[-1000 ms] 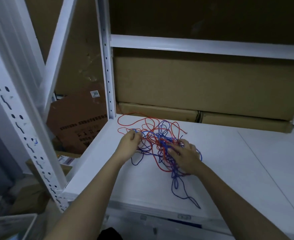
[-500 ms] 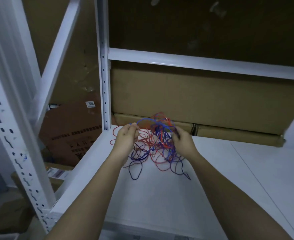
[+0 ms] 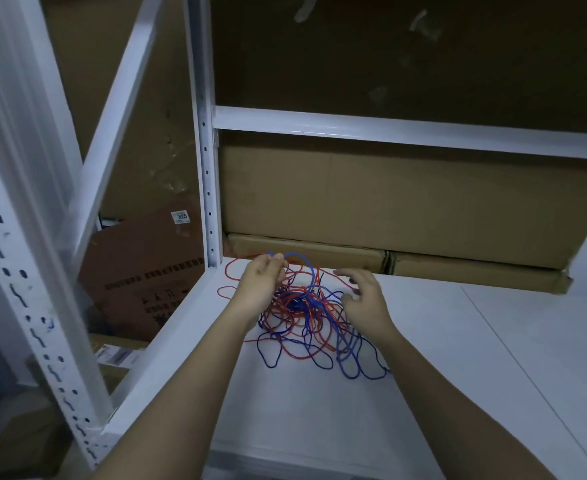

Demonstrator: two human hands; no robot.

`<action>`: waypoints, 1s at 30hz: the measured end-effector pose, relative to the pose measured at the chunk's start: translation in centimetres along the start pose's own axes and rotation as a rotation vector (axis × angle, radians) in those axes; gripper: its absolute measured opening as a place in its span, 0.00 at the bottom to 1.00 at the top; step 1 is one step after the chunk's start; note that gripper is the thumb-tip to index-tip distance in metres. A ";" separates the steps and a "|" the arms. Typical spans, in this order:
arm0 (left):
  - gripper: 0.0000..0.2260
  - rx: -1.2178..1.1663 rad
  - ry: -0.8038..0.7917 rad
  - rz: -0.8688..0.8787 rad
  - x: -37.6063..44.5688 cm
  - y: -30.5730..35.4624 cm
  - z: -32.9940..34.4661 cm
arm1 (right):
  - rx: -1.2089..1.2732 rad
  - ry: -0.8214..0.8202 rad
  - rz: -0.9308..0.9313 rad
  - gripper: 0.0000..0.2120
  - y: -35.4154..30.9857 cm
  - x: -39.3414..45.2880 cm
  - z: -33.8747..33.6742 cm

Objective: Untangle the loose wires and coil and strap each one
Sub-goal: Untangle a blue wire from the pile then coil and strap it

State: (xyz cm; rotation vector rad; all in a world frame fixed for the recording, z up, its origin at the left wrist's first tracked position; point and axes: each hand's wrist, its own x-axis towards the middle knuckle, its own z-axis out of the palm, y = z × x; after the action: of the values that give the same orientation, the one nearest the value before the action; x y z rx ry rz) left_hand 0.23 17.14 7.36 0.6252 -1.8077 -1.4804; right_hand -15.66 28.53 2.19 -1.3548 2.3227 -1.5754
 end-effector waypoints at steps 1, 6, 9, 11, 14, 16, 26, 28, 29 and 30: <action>0.15 0.004 -0.002 0.002 0.1 0.1 0.2 | -0.039 0.031 -0.082 0.21 -0.7 -0.2 0.0; 0.14 -0.039 -0.007 0.037 0.8 1.8 1.4 | -0.201 -0.108 -0.122 0.17 -2.8 0.0 1.0; 0.13 -0.076 -0.038 0.079 1.2 3.4 1.5 | -0.340 -0.089 -0.109 0.15 -2.5 0.6 0.8; 0.12 -0.079 -0.066 0.110 1.7 4.7 1.4 | -0.380 -0.067 -0.114 0.13 -2.8 1.4 0.5; 0.12 -0.207 -0.064 0.144 2.4 6.9 1.3 | -0.436 -0.080 -0.143 0.11 -3.2 3.0 0.0; 0.13 -0.292 -0.043 0.167 2.9 8.3 1.0 | -0.449 -0.048 -0.142 0.11 -3.2 4.0 -0.6; 0.12 -0.240 -0.002 0.152 3.4 9.0 -0.3 | -0.443 -0.207 -0.098 0.18 -4.4 6.1 -1.2; 0.12 -0.289 -0.003 0.145 3.3 9.0 0.1 | -0.176 -0.318 -0.076 0.13 -5.6 5.7 -0.3; 0.12 -0.340 -0.005 0.140 3.3 9.1 0.3 | -0.088 -0.390 -0.052 0.10 -5.9 5.3 0.1; 0.12 -0.412 -0.009 0.127 3.3 9.2 0.3 | -0.011 -0.429 -0.028 0.12 -6.1 5.2 0.3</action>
State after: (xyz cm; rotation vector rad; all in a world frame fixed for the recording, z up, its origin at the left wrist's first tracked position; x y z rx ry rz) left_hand -1.50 16.98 16.99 0.2924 -1.4549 -1.7006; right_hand -14.93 24.17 8.87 -1.5493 2.0615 -1.1339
